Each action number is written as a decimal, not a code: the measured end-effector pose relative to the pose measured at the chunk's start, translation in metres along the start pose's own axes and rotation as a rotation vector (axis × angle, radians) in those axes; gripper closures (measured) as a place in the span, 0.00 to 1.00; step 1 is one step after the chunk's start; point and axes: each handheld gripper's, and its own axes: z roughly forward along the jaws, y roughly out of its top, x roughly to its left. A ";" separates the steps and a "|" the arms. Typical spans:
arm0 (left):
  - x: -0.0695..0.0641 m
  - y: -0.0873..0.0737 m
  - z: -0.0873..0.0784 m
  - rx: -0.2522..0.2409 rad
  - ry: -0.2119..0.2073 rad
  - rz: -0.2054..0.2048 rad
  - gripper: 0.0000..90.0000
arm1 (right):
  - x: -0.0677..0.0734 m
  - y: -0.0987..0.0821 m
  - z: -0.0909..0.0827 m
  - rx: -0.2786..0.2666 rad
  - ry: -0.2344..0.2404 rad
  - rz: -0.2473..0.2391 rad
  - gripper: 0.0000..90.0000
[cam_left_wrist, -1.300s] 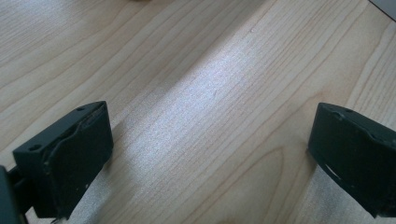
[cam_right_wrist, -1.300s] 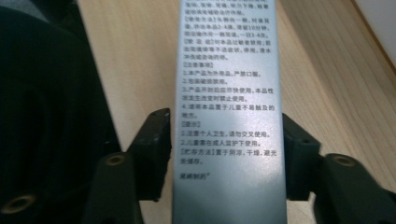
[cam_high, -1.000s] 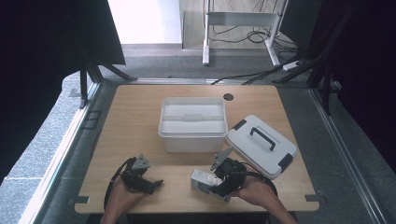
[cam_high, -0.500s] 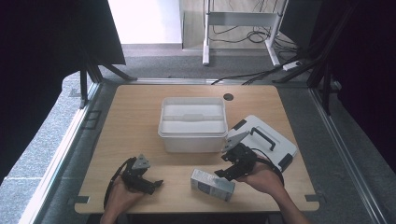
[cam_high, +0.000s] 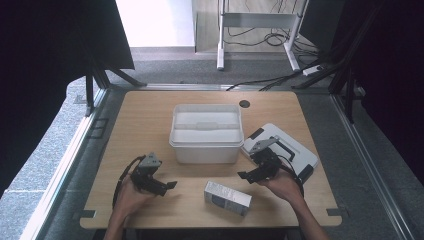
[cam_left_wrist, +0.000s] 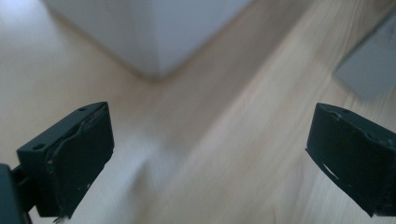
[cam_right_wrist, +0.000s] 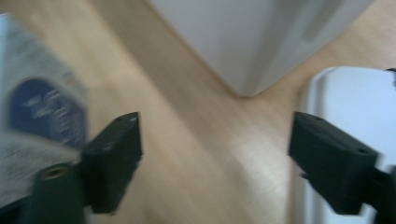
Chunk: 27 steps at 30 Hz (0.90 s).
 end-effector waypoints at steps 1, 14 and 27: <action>0.002 0.007 0.000 0.002 -0.001 0.008 0.00 | -0.003 0.000 0.002 -0.015 -0.003 0.007 0.14; 0.031 0.067 0.016 0.022 -0.011 0.059 0.01 | -0.021 0.034 0.032 -0.143 0.004 0.014 0.03; 0.015 0.062 0.012 0.031 -0.004 0.105 0.02 | -0.013 0.026 0.023 -0.179 0.006 0.013 0.14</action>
